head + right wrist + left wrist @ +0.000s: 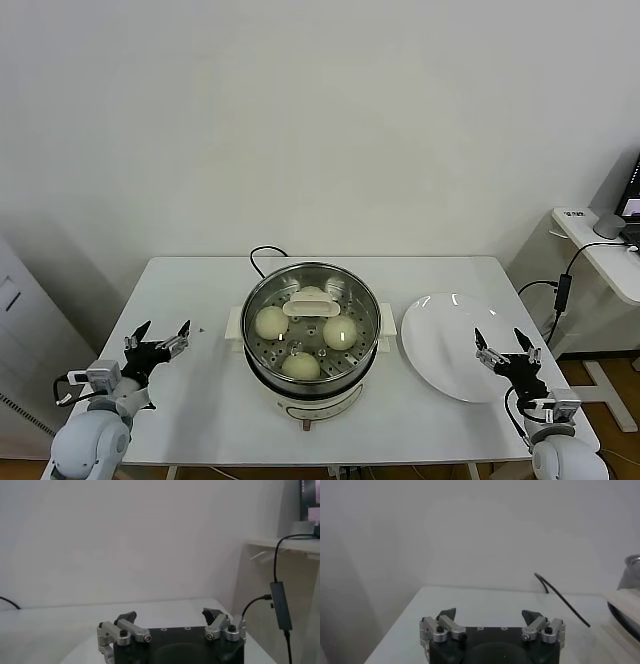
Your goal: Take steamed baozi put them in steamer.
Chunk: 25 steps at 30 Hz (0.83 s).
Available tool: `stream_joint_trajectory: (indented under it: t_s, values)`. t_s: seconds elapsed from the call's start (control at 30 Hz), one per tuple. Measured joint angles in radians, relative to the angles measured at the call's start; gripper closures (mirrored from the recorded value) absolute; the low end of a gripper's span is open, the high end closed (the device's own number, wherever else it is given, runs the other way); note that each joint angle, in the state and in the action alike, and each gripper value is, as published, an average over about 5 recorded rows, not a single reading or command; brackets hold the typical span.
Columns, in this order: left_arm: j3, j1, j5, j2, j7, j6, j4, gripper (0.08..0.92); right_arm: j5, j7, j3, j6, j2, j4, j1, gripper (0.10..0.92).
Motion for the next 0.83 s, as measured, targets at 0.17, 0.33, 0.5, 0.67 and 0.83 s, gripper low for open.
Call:
stream_joint_trajectory:
  t_s: [0.17, 0.33, 0.5, 0.67, 0.83]
  values:
    - [-0.001, 0.004, -0.008, -0.001, -0.001, 0.000, 0.001, 0.177, -0.012, 0.000, 0.000, -0.002, 0.004, 0.003, -0.002, 0.203]
    - [-0.002, 0.006, -0.015, -0.001, -0.001, 0.000, 0.000, 0.177, -0.023, 0.002, 0.002, -0.008, 0.008, 0.006, 0.000, 0.203]
    - [-0.002, 0.009, -0.018, 0.000, 0.000, 0.002, -0.003, 0.177, -0.030, 0.005, 0.003, -0.011, 0.013, 0.004, 0.004, 0.203]
    - [-0.001, 0.010, -0.018, -0.001, 0.000, 0.006, -0.004, 0.177, -0.036, 0.005, 0.007, -0.011, 0.015, 0.002, 0.003, 0.203]
    - [-0.001, 0.010, -0.019, -0.002, 0.000, 0.008, -0.004, 0.177, -0.041, 0.004, 0.009, -0.011, 0.015, 0.001, 0.002, 0.203]
